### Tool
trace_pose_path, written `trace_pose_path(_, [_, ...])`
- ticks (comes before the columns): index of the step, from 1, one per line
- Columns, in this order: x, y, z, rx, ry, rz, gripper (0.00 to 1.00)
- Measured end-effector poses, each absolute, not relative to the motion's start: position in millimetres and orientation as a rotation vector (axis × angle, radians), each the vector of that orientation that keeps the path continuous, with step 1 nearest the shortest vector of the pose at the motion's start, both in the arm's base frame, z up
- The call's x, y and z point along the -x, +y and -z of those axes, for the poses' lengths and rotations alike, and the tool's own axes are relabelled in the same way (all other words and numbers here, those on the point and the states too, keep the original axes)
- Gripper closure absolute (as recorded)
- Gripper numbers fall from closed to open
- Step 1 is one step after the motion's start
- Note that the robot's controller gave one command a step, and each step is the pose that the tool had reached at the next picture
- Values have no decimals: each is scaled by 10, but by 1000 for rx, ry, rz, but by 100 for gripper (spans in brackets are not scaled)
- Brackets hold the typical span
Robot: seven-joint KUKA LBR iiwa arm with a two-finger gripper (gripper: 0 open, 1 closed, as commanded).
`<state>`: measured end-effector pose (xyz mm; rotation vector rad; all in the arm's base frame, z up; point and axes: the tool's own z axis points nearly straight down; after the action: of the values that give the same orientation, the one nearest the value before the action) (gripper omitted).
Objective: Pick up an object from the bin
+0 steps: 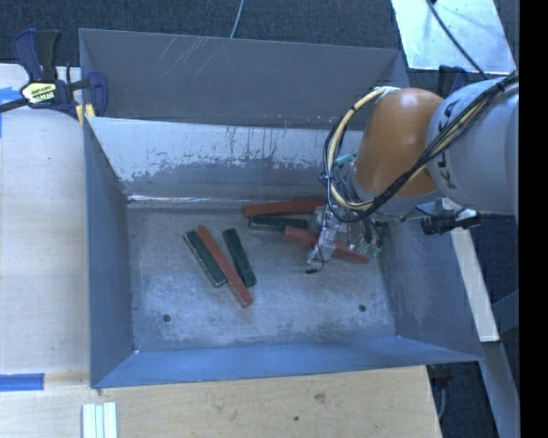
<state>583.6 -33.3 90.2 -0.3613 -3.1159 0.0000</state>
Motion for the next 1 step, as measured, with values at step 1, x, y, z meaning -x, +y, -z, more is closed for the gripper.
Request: trace_pose_path(1, [-5863,-336,-1066,362,-3125,1,100])
